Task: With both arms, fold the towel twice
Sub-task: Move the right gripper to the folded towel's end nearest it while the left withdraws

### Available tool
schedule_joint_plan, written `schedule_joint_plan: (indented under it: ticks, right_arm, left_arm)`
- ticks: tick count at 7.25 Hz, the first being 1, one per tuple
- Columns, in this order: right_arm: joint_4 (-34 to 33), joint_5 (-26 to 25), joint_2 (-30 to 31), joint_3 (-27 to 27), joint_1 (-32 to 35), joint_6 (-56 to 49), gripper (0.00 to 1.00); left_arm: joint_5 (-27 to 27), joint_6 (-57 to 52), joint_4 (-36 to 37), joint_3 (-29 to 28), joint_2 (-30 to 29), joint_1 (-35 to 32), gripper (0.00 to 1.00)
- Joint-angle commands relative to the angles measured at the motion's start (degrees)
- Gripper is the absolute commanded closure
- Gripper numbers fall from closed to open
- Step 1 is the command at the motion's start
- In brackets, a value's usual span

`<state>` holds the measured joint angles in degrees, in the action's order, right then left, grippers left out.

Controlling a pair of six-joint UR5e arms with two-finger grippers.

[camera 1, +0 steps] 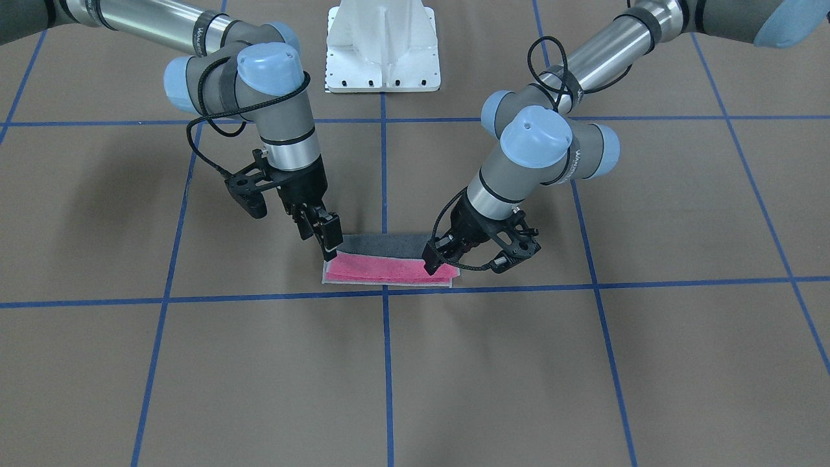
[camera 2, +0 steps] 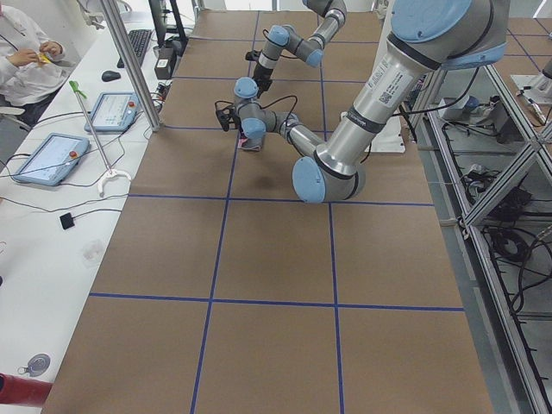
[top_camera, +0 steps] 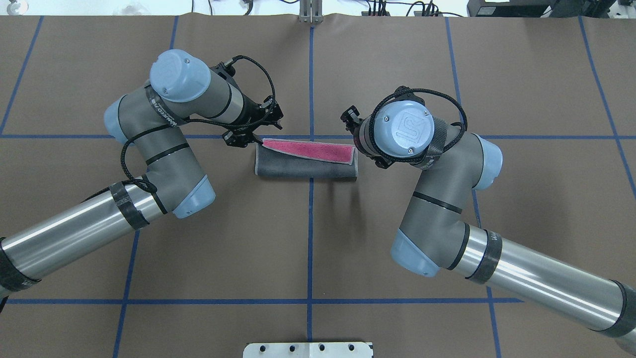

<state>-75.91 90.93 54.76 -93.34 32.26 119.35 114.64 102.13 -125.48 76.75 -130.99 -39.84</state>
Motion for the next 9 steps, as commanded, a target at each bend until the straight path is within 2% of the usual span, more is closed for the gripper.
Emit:
schedule_joint_plan:
  ticks: [1,3,6,9]
  right_arm:
    - [0.1,0.2,0.0,-0.1,0.0,-0.4,0.01]
    - [0.1,0.3,0.1,-0.2,0.0,-1.0,0.01]
    - [0.2,3.0,1.1,-1.8,0.4,-3.0,0.01]
    - [0.2,5.3,3.1,-4.2,1.7,-6.8,0.01]
  left_arm:
    - [-0.1,0.4,0.0,-0.1,0.1,0.5,0.33]
    - [-0.9,0.3,-0.5,-1.6,0.1,0.5,0.34]
    - [-1.4,0.4,-0.6,-2.4,-0.1,1.2,0.34]
    - [-4.5,0.7,-0.6,-3.4,-0.8,1.7,0.34]
